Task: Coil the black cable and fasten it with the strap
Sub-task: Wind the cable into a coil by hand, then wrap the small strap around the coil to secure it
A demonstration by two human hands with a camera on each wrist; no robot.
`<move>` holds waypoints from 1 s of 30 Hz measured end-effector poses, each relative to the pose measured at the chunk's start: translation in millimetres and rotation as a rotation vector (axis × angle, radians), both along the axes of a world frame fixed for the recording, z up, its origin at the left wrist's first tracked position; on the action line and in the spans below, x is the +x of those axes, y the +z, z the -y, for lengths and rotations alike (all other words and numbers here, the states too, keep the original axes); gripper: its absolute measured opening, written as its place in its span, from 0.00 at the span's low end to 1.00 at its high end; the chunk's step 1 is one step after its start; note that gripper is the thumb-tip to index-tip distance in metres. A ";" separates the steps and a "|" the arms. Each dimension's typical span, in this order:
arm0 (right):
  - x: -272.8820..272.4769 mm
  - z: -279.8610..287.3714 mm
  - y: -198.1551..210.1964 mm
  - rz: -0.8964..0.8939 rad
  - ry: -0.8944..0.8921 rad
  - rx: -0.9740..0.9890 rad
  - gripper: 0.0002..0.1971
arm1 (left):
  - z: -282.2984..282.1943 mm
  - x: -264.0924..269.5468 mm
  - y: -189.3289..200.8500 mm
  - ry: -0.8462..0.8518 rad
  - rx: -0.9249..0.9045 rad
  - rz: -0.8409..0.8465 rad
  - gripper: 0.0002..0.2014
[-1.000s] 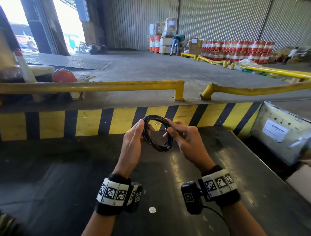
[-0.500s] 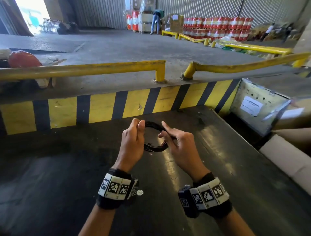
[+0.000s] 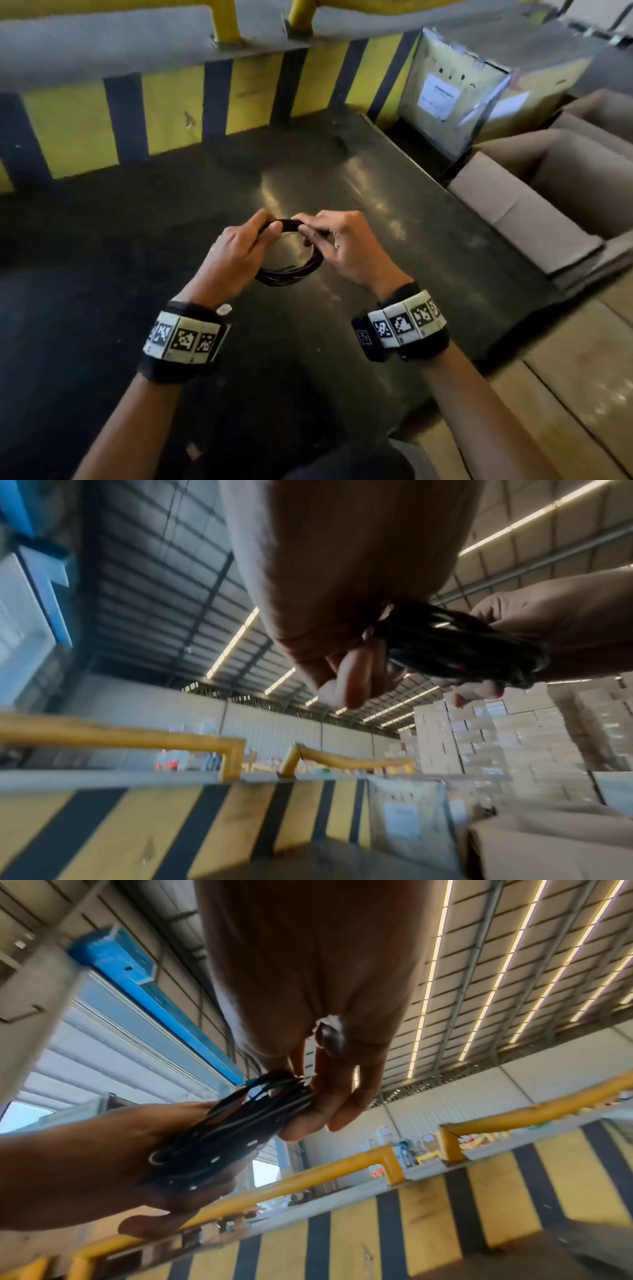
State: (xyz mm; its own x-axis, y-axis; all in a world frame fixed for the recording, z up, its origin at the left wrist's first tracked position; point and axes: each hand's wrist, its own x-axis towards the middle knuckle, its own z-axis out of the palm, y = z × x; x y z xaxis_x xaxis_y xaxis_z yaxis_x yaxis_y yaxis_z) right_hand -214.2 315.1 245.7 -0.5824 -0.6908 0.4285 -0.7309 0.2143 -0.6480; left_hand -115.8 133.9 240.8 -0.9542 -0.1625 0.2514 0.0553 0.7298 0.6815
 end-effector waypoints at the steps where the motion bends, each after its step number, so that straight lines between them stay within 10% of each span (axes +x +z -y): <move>1: 0.7 -7.9 -9.5 0.047 -0.007 0.011 0.13 | -6.2 -1.0 -10.7 -0.021 0.029 0.005 0.12; 15: -9.1 -162.7 -228.3 0.386 -0.803 0.599 0.16 | -54.1 21.5 -137.1 -0.097 0.037 0.497 0.04; 30: -47.1 -112.8 -262.1 0.479 -1.010 0.466 0.10 | -41.3 28.9 -166.0 -0.066 0.059 0.656 0.13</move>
State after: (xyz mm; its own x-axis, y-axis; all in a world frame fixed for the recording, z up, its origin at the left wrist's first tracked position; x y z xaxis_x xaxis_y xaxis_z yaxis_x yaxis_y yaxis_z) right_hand -261.4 427.9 -16.5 -0.9797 0.1363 -0.1470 0.1935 0.8346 -0.5157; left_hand -86.9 175.1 74.8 -0.9147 -0.0945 -0.3928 -0.3417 0.6997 0.6274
